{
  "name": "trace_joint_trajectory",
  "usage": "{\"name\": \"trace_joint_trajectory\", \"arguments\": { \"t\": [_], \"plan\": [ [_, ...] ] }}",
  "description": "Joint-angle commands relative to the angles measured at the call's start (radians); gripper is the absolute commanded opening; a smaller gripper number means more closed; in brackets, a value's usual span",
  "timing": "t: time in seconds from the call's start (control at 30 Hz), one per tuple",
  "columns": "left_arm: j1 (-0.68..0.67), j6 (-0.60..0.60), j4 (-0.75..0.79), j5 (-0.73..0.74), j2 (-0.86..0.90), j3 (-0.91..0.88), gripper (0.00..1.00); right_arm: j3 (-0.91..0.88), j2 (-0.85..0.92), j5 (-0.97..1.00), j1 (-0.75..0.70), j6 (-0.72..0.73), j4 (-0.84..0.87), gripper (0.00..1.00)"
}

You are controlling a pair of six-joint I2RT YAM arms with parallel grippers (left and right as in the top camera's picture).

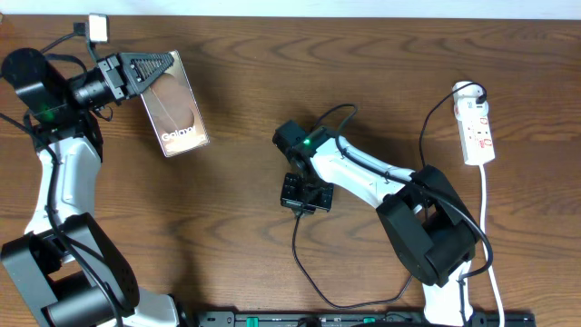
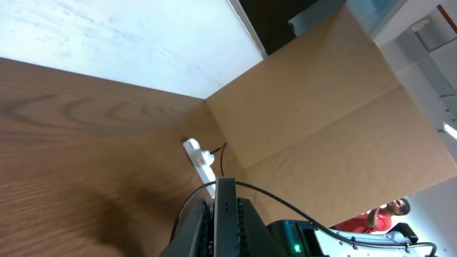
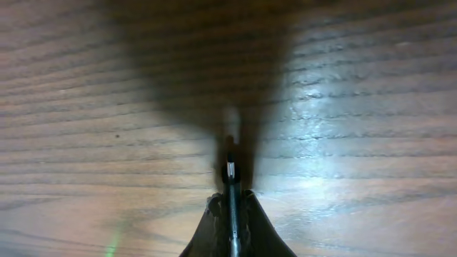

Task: Plug charger to phone and switch on socket
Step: 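Lift the cable plug with the right gripper toward the left gripper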

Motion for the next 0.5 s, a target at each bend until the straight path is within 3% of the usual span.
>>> {"name": "trace_joint_trajectory", "arguments": {
  "t": [0.0,0.47],
  "plan": [
    [0.003,0.006,0.007,0.024,-0.013,0.009,0.08,0.006,0.012,-0.056,-0.015,-0.009,0.023,0.01],
    [0.003,0.007,0.008,0.024,-0.013,0.009,0.07,0.140,0.012,-0.421,-0.209,-0.457,0.110,0.01]
  ]
}}
